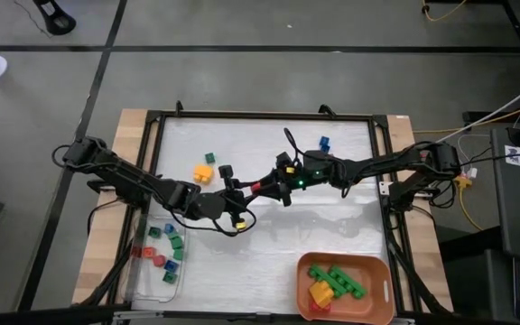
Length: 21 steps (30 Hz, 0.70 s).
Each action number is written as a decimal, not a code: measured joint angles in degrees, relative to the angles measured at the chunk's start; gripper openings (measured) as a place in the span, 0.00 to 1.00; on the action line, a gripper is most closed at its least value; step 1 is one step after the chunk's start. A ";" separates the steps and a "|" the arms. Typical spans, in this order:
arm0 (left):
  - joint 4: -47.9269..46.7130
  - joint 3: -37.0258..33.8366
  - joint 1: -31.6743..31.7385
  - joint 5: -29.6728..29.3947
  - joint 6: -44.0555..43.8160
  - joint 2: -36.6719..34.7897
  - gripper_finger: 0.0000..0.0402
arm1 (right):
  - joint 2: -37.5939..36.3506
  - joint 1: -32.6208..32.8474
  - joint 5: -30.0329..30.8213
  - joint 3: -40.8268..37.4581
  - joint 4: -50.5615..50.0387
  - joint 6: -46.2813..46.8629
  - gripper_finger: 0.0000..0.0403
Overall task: Sort blocks by size
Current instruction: Put the small red block into the transparent bin
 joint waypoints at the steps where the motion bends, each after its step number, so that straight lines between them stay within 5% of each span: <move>1: -0.08 0.00 -0.42 -0.19 -0.44 0.00 0.30 | 0.00 -0.05 -0.10 0.00 0.00 0.04 0.55; 7: -3.07 -0.02 -4.48 -0.67 -7.04 -2.64 0.30 | -0.01 -2.95 -6.05 0.15 1.29 -3.03 0.61; 12: -17.82 0.22 -10.44 2.06 -22.27 -9.25 0.30 | 0.11 -7.83 -11.51 0.02 -1.02 -3.33 0.60; 21: -49.23 0.20 -21.93 28.60 -64.31 -20.38 0.31 | 0.04 -16.05 -13.76 0.02 -7.97 -3.34 0.59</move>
